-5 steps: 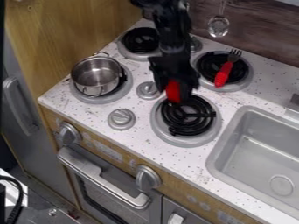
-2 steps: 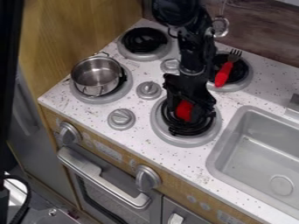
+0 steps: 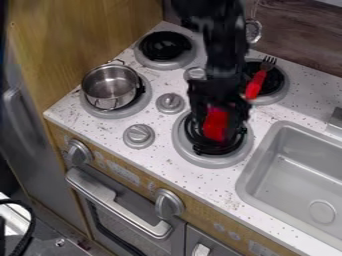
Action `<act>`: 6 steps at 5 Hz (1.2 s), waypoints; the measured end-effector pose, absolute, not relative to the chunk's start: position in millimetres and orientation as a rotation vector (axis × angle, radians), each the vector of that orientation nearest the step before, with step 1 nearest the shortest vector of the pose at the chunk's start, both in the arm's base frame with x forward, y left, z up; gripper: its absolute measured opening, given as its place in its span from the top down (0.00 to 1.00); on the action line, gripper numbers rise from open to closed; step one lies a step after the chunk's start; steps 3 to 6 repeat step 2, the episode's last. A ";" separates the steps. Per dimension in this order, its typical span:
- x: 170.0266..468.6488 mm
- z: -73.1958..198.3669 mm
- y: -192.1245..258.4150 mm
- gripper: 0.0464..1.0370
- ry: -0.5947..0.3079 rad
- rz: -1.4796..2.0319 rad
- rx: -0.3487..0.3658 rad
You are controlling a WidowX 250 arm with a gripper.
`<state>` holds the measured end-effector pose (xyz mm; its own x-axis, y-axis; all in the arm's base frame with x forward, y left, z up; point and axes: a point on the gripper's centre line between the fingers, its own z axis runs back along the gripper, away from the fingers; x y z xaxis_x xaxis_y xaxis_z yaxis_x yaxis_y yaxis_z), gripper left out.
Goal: Move the red object to the bottom right burner
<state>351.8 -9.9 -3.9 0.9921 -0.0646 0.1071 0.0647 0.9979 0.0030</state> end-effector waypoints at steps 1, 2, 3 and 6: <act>346.3 9.9 -6.0 0.04 -0.137 -0.036 -0.026; 341.9 8.9 3.1 0.04 -0.113 -0.035 -0.038; 341.9 8.9 3.1 0.04 -0.113 -0.035 -0.038; 341.9 8.9 3.1 0.04 -0.113 -0.035 -0.038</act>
